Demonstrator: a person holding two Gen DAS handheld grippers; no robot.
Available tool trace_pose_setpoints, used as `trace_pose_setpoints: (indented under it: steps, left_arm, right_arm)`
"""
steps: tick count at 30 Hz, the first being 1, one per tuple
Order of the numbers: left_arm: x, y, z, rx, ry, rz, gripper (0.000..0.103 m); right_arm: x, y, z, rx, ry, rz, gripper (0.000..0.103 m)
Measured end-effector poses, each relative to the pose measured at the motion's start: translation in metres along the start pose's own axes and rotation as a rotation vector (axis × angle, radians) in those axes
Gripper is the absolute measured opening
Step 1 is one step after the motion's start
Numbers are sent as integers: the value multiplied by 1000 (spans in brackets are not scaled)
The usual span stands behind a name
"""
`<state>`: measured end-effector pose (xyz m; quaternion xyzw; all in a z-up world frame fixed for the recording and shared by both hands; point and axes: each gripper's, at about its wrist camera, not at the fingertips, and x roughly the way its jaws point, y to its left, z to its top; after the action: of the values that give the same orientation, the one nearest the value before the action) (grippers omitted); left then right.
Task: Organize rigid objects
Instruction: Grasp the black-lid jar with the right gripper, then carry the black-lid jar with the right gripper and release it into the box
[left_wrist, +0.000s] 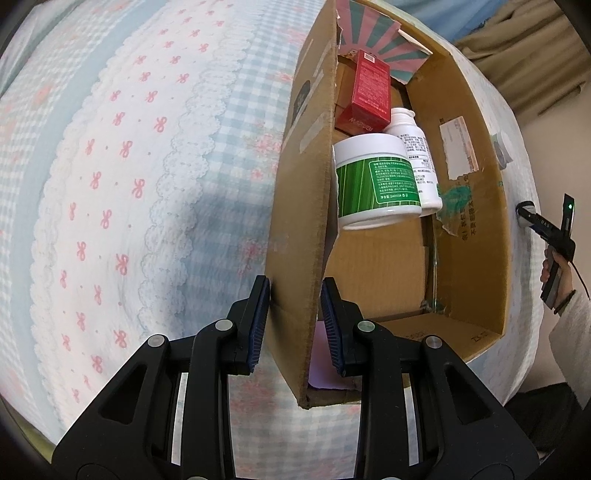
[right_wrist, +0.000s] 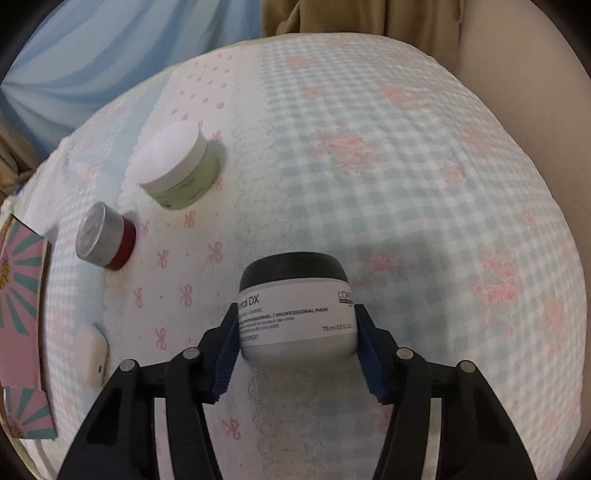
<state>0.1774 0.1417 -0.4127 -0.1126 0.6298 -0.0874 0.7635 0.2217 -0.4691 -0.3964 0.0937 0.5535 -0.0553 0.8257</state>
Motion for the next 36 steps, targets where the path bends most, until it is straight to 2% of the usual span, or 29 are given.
trace_pose_setpoints:
  steps: [10,18,22,26,31,36]
  left_arm:
    - [-1,2,0,11,8,-1,26]
    - [2,-2,4,56,35,3,26]
    - [2,-5,6,91,55,1,26]
    - [2,-7,7,121,68,-1,26]
    - [3,-9,8,153,76,-9,26]
    - [3,-10,8,172,78,-12,26]
  right_arm:
    - [-8,-1,1,57,15,13,53]
    - [-68,18,5,137,-44,30,53]
    - [-115,47,15,154,-85,27,53]
    - [-159,84,24,185,-115,70,53]
    - [-200,161,30,159,-118,101,53]
    - [-208,245,26,79,-93,154,53]
